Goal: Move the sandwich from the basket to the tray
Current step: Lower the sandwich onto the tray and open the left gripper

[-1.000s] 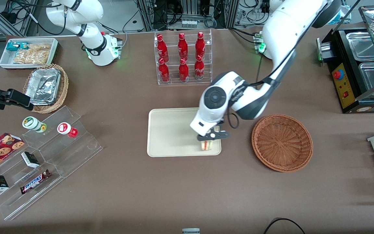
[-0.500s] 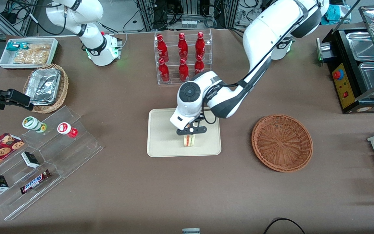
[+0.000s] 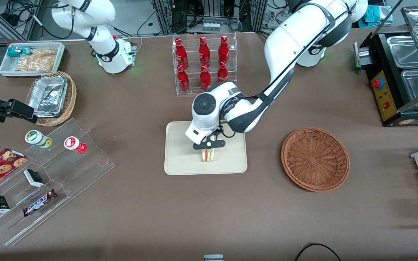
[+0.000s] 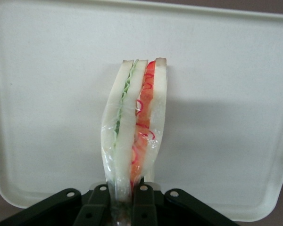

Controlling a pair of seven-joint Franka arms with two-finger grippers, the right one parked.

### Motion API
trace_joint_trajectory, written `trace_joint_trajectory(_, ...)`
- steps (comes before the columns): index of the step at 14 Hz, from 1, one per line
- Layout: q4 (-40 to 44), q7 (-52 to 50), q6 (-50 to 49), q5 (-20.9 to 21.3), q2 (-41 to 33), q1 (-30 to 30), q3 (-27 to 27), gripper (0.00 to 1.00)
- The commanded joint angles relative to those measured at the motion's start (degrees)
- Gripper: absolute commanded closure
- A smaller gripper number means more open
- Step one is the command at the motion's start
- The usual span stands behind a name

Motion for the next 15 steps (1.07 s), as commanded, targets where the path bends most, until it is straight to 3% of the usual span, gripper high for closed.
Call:
trace_joint_trajectory(1, 1.64, -1.42, -0.25, 1.33, 1.42, -1.59, 0.20, 0.90)
trace_joint_trajectory(2, 1.81, -1.51, -0.17, 1.42, 1.69, -1.59, 0.20, 0.86)
trace_joint_trajectory(3, 2.07, -1.60, -0.16, 1.24, 1.86, -1.59, 0.20, 0.68)
trace_joint_trajectory(4, 2.16, -2.04, -0.16, 1.42, 1.69, -1.59, 0.20, 0.28)
trace_joint_trajectory(5, 2.08, -2.65, -0.16, 1.50, 1.43, -1.59, 0.29, 0.01)
trace_joint_trajectory(11, 1.37, -3.27, -8.05, 1.24, -7.61, -0.71, 2.66, 0.00)
trace_joint_trajectory(15, 0.23, -6.96, -16.59, 0.19, -13.33, 4.11, 2.66, 0.00)
